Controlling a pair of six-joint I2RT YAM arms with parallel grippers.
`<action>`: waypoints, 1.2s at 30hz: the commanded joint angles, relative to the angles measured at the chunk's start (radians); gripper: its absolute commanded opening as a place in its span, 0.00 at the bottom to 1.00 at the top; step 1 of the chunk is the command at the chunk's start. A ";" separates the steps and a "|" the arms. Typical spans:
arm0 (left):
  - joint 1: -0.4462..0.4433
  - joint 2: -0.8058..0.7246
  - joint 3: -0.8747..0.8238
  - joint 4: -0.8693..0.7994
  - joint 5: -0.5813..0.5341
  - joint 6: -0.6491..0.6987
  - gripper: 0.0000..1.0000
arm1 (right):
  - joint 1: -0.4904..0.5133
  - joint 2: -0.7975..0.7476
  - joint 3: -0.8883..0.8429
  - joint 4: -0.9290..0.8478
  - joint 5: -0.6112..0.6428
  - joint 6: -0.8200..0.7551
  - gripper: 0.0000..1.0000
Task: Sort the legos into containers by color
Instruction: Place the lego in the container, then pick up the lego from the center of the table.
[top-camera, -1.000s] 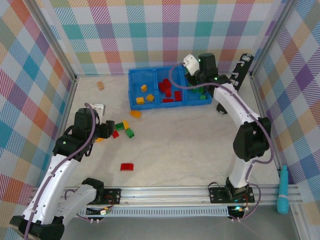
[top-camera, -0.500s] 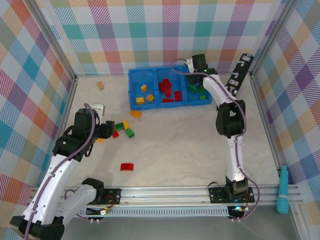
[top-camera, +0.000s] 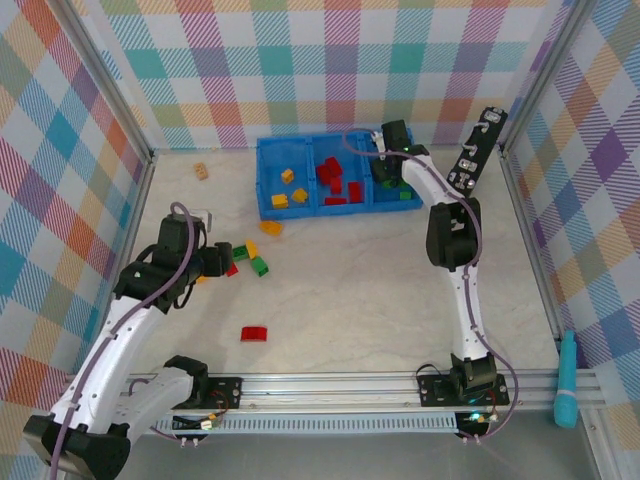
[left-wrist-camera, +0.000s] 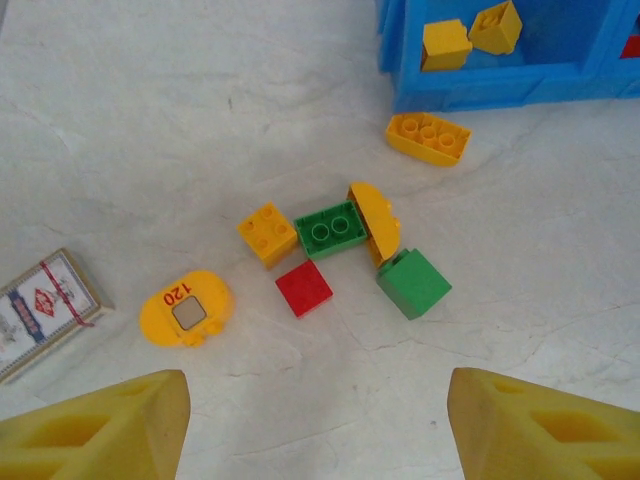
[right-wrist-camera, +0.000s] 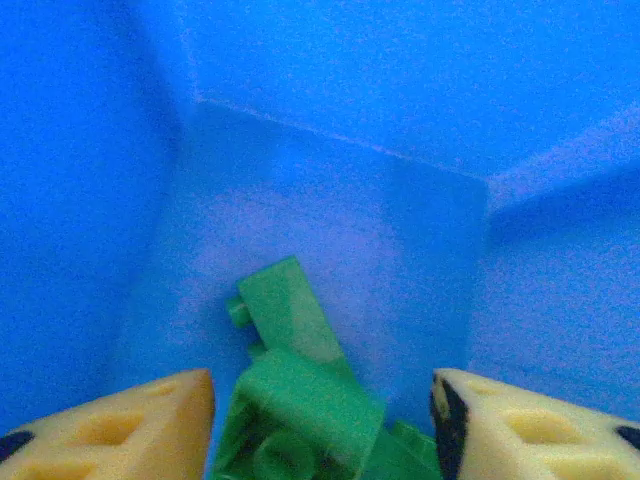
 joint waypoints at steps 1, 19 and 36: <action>0.017 0.021 -0.028 0.023 0.041 -0.128 0.67 | 0.000 -0.122 -0.059 0.064 -0.038 0.003 0.72; -0.056 0.423 -0.129 0.365 0.147 -0.460 0.65 | 0.020 -0.509 -0.423 0.228 -0.181 0.003 0.86; -0.129 0.632 -0.088 0.419 0.089 -0.498 0.67 | 0.200 -0.795 -0.832 0.351 -0.265 0.003 0.85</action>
